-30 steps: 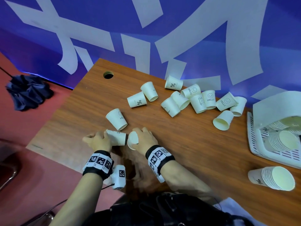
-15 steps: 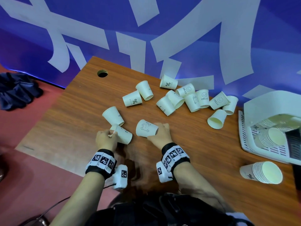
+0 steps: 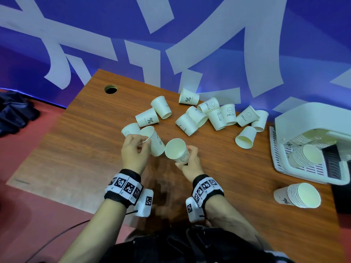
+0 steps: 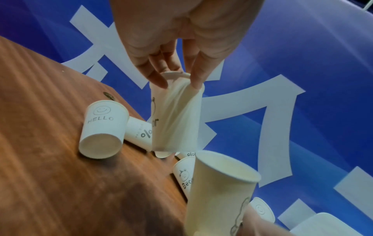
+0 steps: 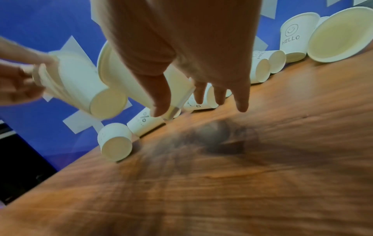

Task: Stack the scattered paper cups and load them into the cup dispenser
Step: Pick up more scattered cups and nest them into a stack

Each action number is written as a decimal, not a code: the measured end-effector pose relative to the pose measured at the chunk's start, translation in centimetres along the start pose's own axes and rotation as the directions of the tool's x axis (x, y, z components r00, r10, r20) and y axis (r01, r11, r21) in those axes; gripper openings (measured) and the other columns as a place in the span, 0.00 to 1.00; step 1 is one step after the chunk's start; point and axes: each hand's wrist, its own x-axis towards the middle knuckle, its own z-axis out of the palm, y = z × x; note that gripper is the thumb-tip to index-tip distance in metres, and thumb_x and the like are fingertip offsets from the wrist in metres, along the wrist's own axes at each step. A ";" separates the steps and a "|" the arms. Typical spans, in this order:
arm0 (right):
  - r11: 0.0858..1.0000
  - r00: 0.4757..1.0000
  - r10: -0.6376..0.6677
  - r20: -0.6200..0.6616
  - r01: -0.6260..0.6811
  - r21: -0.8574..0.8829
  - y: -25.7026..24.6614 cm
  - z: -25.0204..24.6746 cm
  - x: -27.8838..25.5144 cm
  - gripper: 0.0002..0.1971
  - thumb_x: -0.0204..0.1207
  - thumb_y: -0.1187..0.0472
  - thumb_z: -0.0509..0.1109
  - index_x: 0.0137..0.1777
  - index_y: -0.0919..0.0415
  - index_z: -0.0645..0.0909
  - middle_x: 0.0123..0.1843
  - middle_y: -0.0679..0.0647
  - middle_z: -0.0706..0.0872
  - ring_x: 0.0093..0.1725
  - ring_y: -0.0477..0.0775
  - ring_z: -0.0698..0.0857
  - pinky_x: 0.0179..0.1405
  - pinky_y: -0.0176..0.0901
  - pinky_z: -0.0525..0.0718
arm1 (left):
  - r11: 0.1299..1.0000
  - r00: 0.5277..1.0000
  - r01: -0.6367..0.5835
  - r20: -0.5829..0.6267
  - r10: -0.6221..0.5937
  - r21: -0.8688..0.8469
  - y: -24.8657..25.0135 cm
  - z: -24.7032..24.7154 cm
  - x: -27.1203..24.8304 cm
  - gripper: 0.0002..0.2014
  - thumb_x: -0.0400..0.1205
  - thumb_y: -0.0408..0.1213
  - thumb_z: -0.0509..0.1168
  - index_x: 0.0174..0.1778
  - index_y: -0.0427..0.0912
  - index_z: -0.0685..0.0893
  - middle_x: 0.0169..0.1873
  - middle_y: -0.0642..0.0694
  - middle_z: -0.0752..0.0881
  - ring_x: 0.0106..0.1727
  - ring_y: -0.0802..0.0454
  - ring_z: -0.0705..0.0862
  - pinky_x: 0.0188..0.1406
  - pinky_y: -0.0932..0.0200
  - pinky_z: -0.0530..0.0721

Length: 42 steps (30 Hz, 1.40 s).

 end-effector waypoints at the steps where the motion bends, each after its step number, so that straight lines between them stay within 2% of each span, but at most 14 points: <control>1: 0.999 1.000 0.004 -0.008 -0.004 -0.037 0.4 0.1 0.1 0.34 0.71 0.61 0.76 0.71 0.49 0.60 0.73 0.54 0.71 0.75 0.58 0.70 0.75 0.59 0.70 | 1.000 1.000 -0.019 0.002 0.019 -0.019 0.2 0.1 0.1 0.02 0.78 0.33 0.68 0.41 0.40 0.85 0.45 0.47 0.78 0.42 0.54 0.78 0.35 0.82 0.73; 4: 0.979 0.999 0.030 0.014 -0.026 -0.202 1.2 0.5 0.3 0.35 0.73 0.56 0.76 0.76 0.52 0.61 0.86 0.53 0.57 0.86 0.60 0.49 0.83 0.67 0.47 | 0.995 0.996 -0.083 0.030 0.085 -0.057 0.6 0.5 0.3 0.02 0.78 0.34 0.68 0.41 0.42 0.85 0.44 0.48 0.79 0.41 0.60 0.79 0.36 0.78 0.75; 6: 0.956 0.998 0.060 0.014 -0.053 -0.290 1.8 0.7 0.4 0.34 0.72 0.52 0.76 0.75 0.50 0.63 0.87 0.53 0.49 0.86 0.60 0.41 0.83 0.67 0.40 | 0.989 0.988 -0.126 0.077 0.132 -0.077 0.7 0.9 0.2 0.02 0.78 0.33 0.69 0.41 0.41 0.86 0.43 0.47 0.80 0.42 0.66 0.79 0.39 0.77 0.76; 8: 0.938 0.996 0.089 -0.002 -0.085 -0.335 2.4 0.8 0.5 0.33 0.69 0.47 0.77 0.71 0.47 0.66 0.87 0.57 0.47 0.86 0.63 0.40 0.82 0.67 0.40 | 0.982 0.976 -0.165 0.128 0.175 -0.088 0.6 1.5 -0.1 0.01 0.77 0.32 0.70 0.41 0.39 0.87 0.43 0.47 0.81 0.42 0.69 0.79 0.41 0.77 0.77; 10: 0.930 0.993 0.114 -0.006 -0.109 -0.351 2.9 0.7 0.5 0.32 0.66 0.44 0.78 0.68 0.45 0.68 0.87 0.60 0.47 0.85 0.64 0.39 0.81 0.66 0.39 | 0.973 0.956 -0.218 0.185 0.229 -0.080 0.3 2.3 -0.5 0.03 0.76 0.32 0.71 0.42 0.37 0.88 0.42 0.46 0.81 0.43 0.67 0.80 0.41 0.75 0.78; 15: 0.942 0.991 0.131 0.004 -0.123 -0.312 3.4 -0.3 0.2 0.29 0.64 0.43 0.79 0.64 0.42 0.73 0.87 0.59 0.44 0.85 0.63 0.37 0.83 0.63 0.38 | 0.954 0.896 -0.295 0.361 0.260 0.045 -0.6 4.2 -1.3 0.08 0.72 0.35 0.69 0.40 0.35 0.89 0.38 0.41 0.82 0.42 0.44 0.83 0.42 0.55 0.80; 16: 0.940 0.990 0.139 0.006 -0.130 -0.314 3.5 -0.6 0.2 0.28 0.64 0.45 0.80 0.63 0.41 0.74 0.87 0.58 0.44 0.85 0.63 0.37 0.83 0.63 0.38 | 0.951 0.881 -0.303 0.401 0.252 0.067 -0.6 4.5 -1.4 0.07 0.72 0.33 0.69 0.41 0.35 0.90 0.38 0.41 0.82 0.43 0.42 0.83 0.44 0.54 0.79; 20: 0.929 0.979 0.201 0.025 -0.183 -0.321 3.6 -1.6 0.0 0.31 0.66 0.53 0.78 0.69 0.43 0.73 0.87 0.57 0.43 0.85 0.62 0.37 0.84 0.60 0.43 | 0.950 0.839 -0.294 0.505 0.204 0.106 -0.4 5.5 -1.8 0.06 0.74 0.29 0.71 0.44 0.36 0.90 0.42 0.51 0.79 0.52 0.46 0.80 0.51 0.60 0.72; 25: 0.954 0.970 0.242 0.001 -0.238 -0.181 3.2 -2.8 0.1 0.28 0.71 0.73 0.61 0.67 0.47 0.77 0.86 0.57 0.53 0.85 0.60 0.45 0.84 0.51 0.51 | 0.980 0.827 -0.199 0.542 0.152 0.028 0.0 5.8 -1.1 0.04 0.76 0.33 0.69 0.40 0.41 0.90 0.41 0.50 0.83 0.47 0.48 0.82 0.49 0.50 0.82; 29: 0.976 0.972 0.191 -0.137 -0.203 -0.081 2.7 -4.5 1.1 0.23 0.74 0.77 0.57 0.60 0.54 0.83 0.73 0.58 0.74 0.77 0.61 0.65 0.77 0.47 0.62 | 0.981 0.886 -0.171 0.449 0.115 0.087 0.1 5.2 0.6 0.07 0.80 0.34 0.64 0.43 0.40 0.88 0.45 0.47 0.83 0.49 0.47 0.81 0.51 0.53 0.80; 33: 0.989 0.970 0.139 -0.197 -0.147 -0.028 1.6 -6.2 2.9 0.21 0.77 0.75 0.57 0.57 0.53 0.84 0.67 0.56 0.78 0.72 0.58 0.71 0.74 0.46 0.66 | 0.980 0.953 -0.085 0.301 0.027 0.182 -0.6 4.2 3.3 0.11 0.83 0.32 0.59 0.53 0.33 0.85 0.50 0.36 0.82 0.55 0.40 0.80 0.55 0.58 0.73; 35: 0.992 0.976 0.063 -0.209 -0.085 -0.095 0.8 -6.8 4.1 0.20 0.77 0.74 0.57 0.55 0.52 0.85 0.65 0.55 0.79 0.70 0.57 0.74 0.72 0.46 0.71 | 0.976 0.976 -0.020 0.215 -0.029 0.218 -1.0 3.7 4.6 0.13 0.84 0.31 0.56 0.57 0.32 0.83 0.53 0.33 0.82 0.59 0.38 0.79 0.56 0.57 0.71; 37: 0.981 0.980 -0.021 -0.196 -0.017 -0.191 -0.1 -7.4 5.4 0.19 0.77 0.73 0.58 0.55 0.53 0.85 0.63 0.55 0.82 0.67 0.58 0.76 0.70 0.49 0.75 | 0.968 0.986 0.053 0.140 -0.089 0.246 -1.4 3.1 5.8 0.15 0.85 0.31 0.53 0.61 0.33 0.81 0.56 0.33 0.83 0.61 0.36 0.78 0.60 0.52 0.72; 42: 0.885 0.982 -0.166 -0.094 0.106 -0.454 -1.9 -8.7 8.6 0.17 0.79 0.67 0.59 0.61 0.55 0.84 0.62 0.57 0.83 0.66 0.61 0.75 0.67 0.56 0.77 | 0.924 0.965 0.232 0.046 -0.258 0.303 -3.3 1.9 8.2 0.19 0.85 0.35 0.49 0.72 0.40 0.74 0.64 0.32 0.81 0.67 0.34 0.76 0.67 0.43 0.74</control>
